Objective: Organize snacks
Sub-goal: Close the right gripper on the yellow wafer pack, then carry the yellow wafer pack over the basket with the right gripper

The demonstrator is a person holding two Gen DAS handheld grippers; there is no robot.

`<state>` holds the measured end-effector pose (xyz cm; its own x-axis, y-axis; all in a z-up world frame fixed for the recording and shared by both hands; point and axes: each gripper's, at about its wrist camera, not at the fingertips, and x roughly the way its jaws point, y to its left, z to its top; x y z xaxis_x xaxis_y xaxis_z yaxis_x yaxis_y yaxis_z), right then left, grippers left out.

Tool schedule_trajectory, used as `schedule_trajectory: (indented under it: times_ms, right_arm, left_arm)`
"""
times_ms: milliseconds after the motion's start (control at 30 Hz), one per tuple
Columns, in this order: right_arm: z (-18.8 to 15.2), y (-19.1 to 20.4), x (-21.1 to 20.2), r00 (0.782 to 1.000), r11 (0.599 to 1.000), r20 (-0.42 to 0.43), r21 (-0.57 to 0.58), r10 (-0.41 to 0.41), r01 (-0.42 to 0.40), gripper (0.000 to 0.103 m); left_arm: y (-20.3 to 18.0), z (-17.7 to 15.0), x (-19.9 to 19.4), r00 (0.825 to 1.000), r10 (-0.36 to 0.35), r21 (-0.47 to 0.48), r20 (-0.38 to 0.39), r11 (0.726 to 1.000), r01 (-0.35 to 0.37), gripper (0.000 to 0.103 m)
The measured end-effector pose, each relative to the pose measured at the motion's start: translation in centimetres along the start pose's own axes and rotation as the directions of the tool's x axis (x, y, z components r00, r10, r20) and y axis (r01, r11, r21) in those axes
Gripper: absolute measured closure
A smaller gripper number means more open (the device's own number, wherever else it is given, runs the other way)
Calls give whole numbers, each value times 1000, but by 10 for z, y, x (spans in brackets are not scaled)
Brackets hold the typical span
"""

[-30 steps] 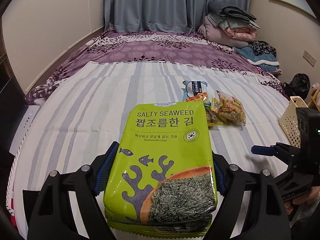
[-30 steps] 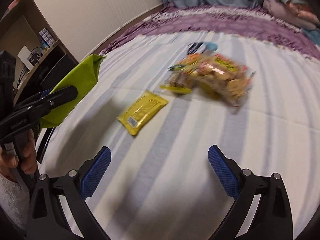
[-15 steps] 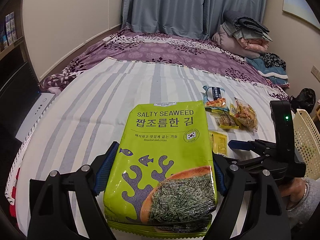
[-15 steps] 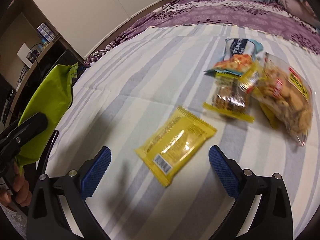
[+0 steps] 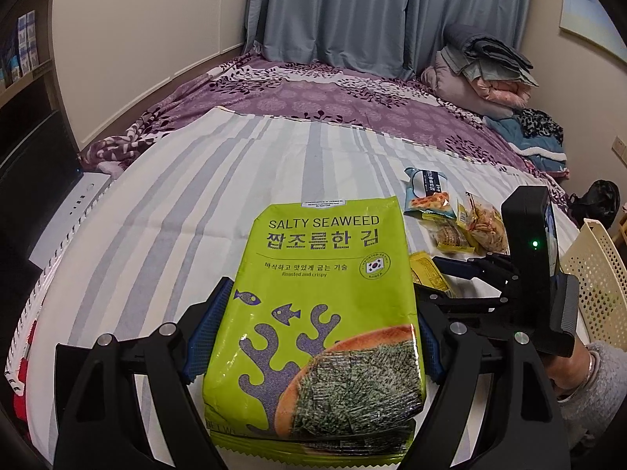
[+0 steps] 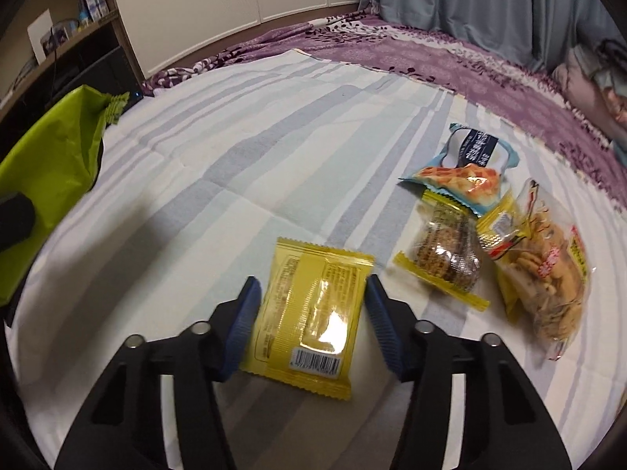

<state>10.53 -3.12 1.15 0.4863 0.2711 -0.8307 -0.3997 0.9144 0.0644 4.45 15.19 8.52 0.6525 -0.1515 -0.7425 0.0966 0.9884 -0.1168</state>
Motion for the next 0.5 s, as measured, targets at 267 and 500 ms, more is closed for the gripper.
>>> schedule_trajectory:
  times_ms: [267, 500]
  right_arm:
    - [-6, -10, -7, 1000, 999, 14, 40, 11, -12, 55]
    - [-9, -27, -28, 998, 995, 44, 91, 39, -43, 55]
  left_arm:
    - [-6, 1, 1, 1000, -15, 14, 6, 1000, 15, 21]
    - [-8, 2, 1, 1000, -26, 16, 7, 1000, 26, 21]
